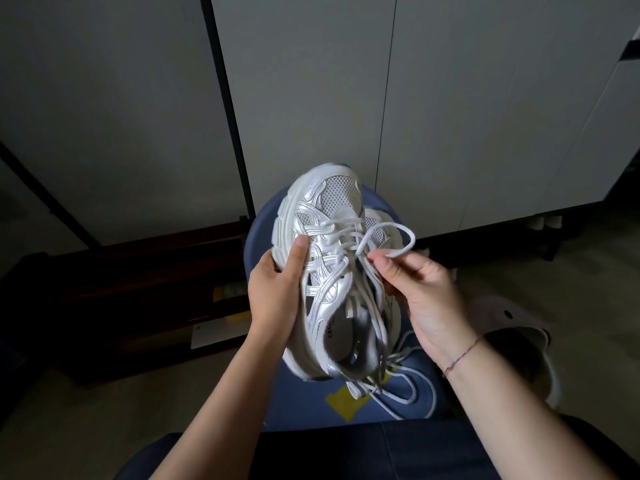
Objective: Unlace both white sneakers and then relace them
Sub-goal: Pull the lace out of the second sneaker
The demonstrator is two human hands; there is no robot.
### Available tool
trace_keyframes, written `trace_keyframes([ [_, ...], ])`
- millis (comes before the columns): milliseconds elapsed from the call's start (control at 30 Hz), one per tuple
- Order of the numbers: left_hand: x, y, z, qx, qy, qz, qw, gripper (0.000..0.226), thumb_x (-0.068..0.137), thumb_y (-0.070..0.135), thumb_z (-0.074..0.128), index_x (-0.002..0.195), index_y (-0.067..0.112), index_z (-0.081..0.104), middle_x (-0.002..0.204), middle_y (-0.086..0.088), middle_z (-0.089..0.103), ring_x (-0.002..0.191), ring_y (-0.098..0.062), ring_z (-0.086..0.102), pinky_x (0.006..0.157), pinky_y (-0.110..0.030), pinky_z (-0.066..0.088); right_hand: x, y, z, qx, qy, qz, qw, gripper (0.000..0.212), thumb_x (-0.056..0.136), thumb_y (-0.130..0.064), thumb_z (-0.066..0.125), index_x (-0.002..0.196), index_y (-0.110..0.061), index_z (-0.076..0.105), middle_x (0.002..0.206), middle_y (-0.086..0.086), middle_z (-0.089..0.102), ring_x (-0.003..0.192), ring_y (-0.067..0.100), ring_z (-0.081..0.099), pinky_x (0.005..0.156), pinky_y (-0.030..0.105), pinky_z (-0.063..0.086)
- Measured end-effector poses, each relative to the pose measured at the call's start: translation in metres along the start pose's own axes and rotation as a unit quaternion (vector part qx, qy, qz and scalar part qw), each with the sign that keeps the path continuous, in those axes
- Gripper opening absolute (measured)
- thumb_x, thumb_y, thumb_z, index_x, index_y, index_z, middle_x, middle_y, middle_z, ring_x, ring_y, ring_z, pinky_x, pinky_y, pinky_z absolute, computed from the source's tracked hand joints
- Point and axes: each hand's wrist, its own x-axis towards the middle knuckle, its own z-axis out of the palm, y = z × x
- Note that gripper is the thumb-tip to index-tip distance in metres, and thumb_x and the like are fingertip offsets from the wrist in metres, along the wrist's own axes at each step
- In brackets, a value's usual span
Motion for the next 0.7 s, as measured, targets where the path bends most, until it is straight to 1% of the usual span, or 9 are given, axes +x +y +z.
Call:
trace_keyframes([
  [100,-0.003,0.002,0.001,0.000,-0.010,0.002,1.000,0.043,0.080,0.057,0.066,0.100,0.019,0.070,0.088,0.010,0.076,0.081,-0.003,0.071,0.075,-0.024,0.054,0.003,-0.004,-0.002,0.056,0.012,0.041,0.998,0.011,0.071,-0.020,0.065,0.073,-0.009,0.070,0.069,0.000,0.069,0.064,0.009,0.063,0.062,0.017,0.052],
  [200,-0.003,0.004,0.001,-0.008,-0.014,0.009,1.000,0.040,0.082,0.054,0.065,0.100,0.019,0.070,0.088,0.011,0.076,0.081,-0.002,0.071,0.071,-0.020,0.052,0.013,-0.017,-0.015,0.286,0.028,0.118,0.950,0.016,0.074,-0.022,0.063,0.061,-0.014,0.066,0.057,-0.005,0.054,0.047,0.004,0.049,0.047,0.015,0.045],
  [267,-0.002,0.004,0.001,-0.010,-0.010,0.012,1.000,0.039,0.082,0.054,0.066,0.099,0.019,0.069,0.088,0.011,0.075,0.081,-0.002,0.071,0.071,-0.019,0.051,0.018,-0.026,-0.028,0.370,0.044,0.110,0.922,0.015,0.060,-0.019,0.080,0.060,-0.013,0.066,0.055,-0.007,0.054,0.044,0.004,0.049,0.046,0.015,0.044],
  [300,-0.002,0.003,0.000,-0.007,-0.008,0.012,1.000,0.039,0.082,0.054,0.066,0.099,0.019,0.069,0.087,0.011,0.075,0.081,-0.002,0.071,0.071,-0.020,0.052,0.019,-0.028,-0.033,0.376,0.044,0.102,0.920,0.024,0.049,-0.018,0.088,0.062,-0.013,0.068,0.057,-0.007,0.055,0.046,0.004,0.051,0.047,0.016,0.045],
  [333,-0.002,0.002,0.001,-0.002,-0.009,0.011,1.000,0.039,0.081,0.055,0.066,0.098,0.019,0.069,0.087,0.011,0.075,0.080,-0.002,0.071,0.071,-0.020,0.052,0.019,-0.028,-0.035,0.359,0.043,0.104,0.927,0.029,0.047,-0.021,0.090,0.066,-0.012,0.069,0.060,-0.006,0.057,0.049,0.005,0.053,0.049,0.017,0.047],
  [467,-0.002,-0.001,0.004,0.002,-0.011,0.001,1.000,0.045,0.080,0.059,0.065,0.102,0.020,0.070,0.090,0.010,0.076,0.082,-0.004,0.072,0.077,-0.026,0.055,0.010,-0.015,-0.021,0.141,0.008,0.127,0.982,0.026,0.071,-0.021,0.063,0.092,-0.006,0.067,0.074,-0.001,0.063,0.062,0.005,0.057,0.056,0.013,0.049],
  [567,-0.002,-0.001,0.004,0.002,-0.011,-0.001,1.000,0.044,0.080,0.058,0.066,0.100,0.019,0.069,0.089,0.009,0.076,0.082,-0.006,0.072,0.077,-0.028,0.055,0.005,-0.006,-0.012,0.048,0.001,0.080,0.996,0.022,0.067,-0.016,0.067,0.086,-0.005,0.071,0.085,0.006,0.072,0.077,0.012,0.067,0.069,0.018,0.053],
  [633,-0.002,-0.001,0.003,0.001,-0.011,-0.001,1.000,0.042,0.080,0.057,0.067,0.099,0.019,0.069,0.089,0.009,0.076,0.082,-0.006,0.072,0.076,-0.027,0.055,0.004,-0.007,-0.011,0.013,0.011,0.070,0.997,0.017,0.067,-0.019,0.066,0.080,-0.007,0.071,0.078,0.004,0.071,0.072,0.011,0.065,0.068,0.018,0.052],
  [700,-0.002,-0.001,0.003,-0.001,-0.010,0.001,1.000,0.040,0.081,0.054,0.067,0.098,0.018,0.070,0.087,0.009,0.076,0.081,-0.005,0.072,0.074,-0.024,0.053,0.007,-0.010,-0.013,0.054,0.015,0.090,0.994,0.016,0.070,-0.021,0.062,0.077,-0.007,0.068,0.064,0.000,0.065,0.056,0.006,0.056,0.055,0.014,0.047],
])
